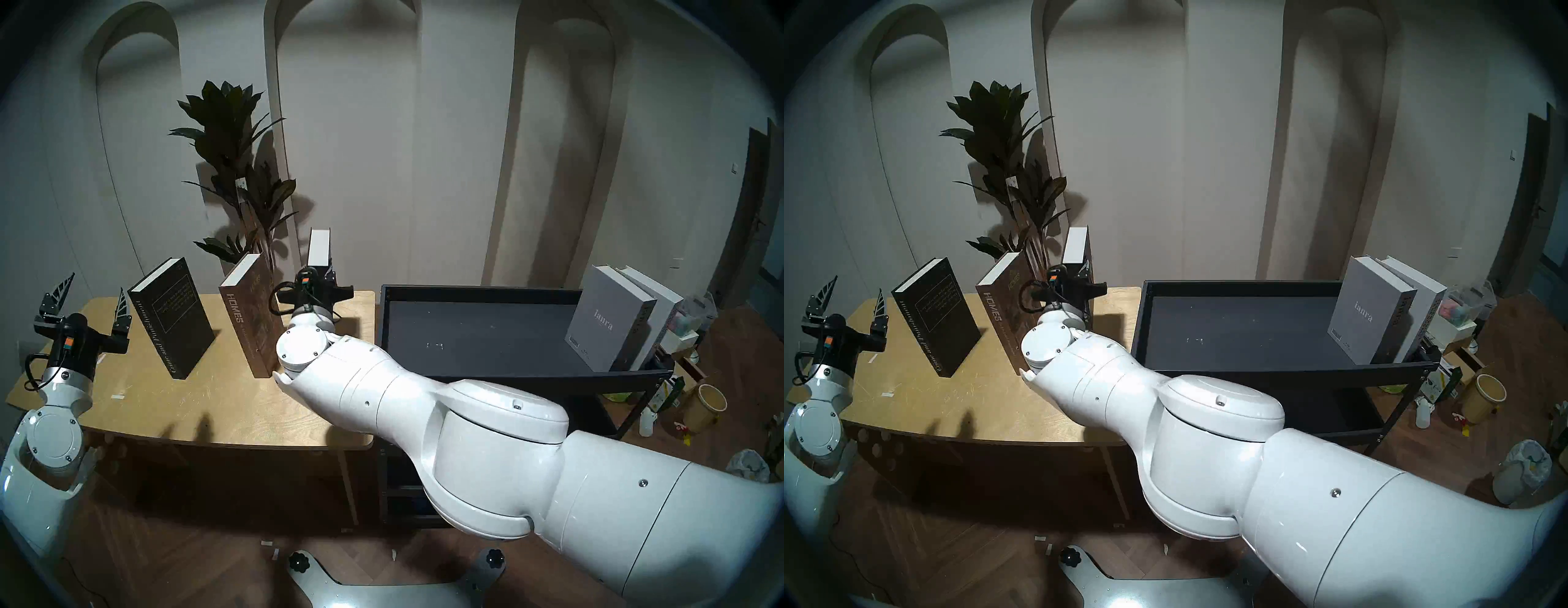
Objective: Move the books from the display table onto the shelf, standing them upright with spines facing out and tallest at one end
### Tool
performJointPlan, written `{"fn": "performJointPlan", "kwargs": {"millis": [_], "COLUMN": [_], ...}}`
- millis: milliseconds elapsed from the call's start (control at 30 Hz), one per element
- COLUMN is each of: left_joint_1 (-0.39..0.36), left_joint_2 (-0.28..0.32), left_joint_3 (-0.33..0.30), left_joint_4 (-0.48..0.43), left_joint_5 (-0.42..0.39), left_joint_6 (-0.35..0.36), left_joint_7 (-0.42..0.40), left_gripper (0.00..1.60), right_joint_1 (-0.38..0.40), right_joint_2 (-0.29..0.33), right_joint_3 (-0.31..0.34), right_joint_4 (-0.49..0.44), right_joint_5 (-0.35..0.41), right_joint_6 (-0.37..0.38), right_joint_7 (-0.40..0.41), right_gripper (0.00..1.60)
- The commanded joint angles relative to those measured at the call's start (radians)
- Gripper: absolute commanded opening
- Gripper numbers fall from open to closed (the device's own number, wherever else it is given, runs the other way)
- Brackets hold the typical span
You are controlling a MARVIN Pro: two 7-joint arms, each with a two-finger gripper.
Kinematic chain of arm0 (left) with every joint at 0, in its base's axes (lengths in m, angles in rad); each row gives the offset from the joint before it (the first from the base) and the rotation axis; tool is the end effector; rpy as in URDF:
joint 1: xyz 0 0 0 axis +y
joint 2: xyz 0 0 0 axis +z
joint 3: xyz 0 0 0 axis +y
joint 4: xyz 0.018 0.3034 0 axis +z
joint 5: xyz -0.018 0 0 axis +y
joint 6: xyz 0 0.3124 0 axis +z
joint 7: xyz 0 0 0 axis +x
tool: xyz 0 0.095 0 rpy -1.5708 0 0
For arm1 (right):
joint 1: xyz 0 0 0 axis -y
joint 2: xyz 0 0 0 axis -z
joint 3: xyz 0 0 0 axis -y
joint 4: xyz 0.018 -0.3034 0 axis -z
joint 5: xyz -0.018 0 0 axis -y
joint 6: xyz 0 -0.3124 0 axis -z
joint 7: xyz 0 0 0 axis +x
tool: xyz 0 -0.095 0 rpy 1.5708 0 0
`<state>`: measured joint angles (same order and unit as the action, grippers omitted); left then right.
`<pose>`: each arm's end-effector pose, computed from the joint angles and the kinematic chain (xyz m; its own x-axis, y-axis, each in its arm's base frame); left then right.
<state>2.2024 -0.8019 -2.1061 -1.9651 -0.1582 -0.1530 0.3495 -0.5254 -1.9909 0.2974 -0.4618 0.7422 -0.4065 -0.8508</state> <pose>0.2846 0.2749 -0.1518 -0.1175 -0.6786 0.7250 0.4003 -0.7005 -0.5908 0.5320 0.3711 -0.1844 -0.2378 -0.0583 0.9696 0.0837 -0.9957 -0.0393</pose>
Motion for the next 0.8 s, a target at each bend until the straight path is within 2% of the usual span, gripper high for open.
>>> {"fn": "performJointPlan", "kwargs": {"millis": [0,300,767], "left_joint_1": [-0.005,-0.006,-0.006], "left_joint_2": [0.003,0.004,0.004], "left_joint_3": [-0.011,-0.009,-0.005], "left_joint_4": [-0.008,-0.006,-0.004], "left_joint_5": [0.002,0.001,0.001], "left_joint_6": [-0.003,-0.003,-0.002], "left_joint_7": [0.002,0.002,0.002], "left_gripper": [1.6,1.6,1.6], "right_joint_1": [0.099,0.136,0.178], "right_joint_2": [0.034,0.133,0.31], "right_joint_3": [0.023,0.041,0.076], "right_joint_4": [-0.104,-0.212,-0.292], "right_joint_5": [-0.035,-0.07,-0.096], "right_joint_6": [-0.063,-0.069,-0.052], "right_joint_7": [-0.069,-0.141,-0.181], "right_gripper": [0.0,0.0,0.0]}}
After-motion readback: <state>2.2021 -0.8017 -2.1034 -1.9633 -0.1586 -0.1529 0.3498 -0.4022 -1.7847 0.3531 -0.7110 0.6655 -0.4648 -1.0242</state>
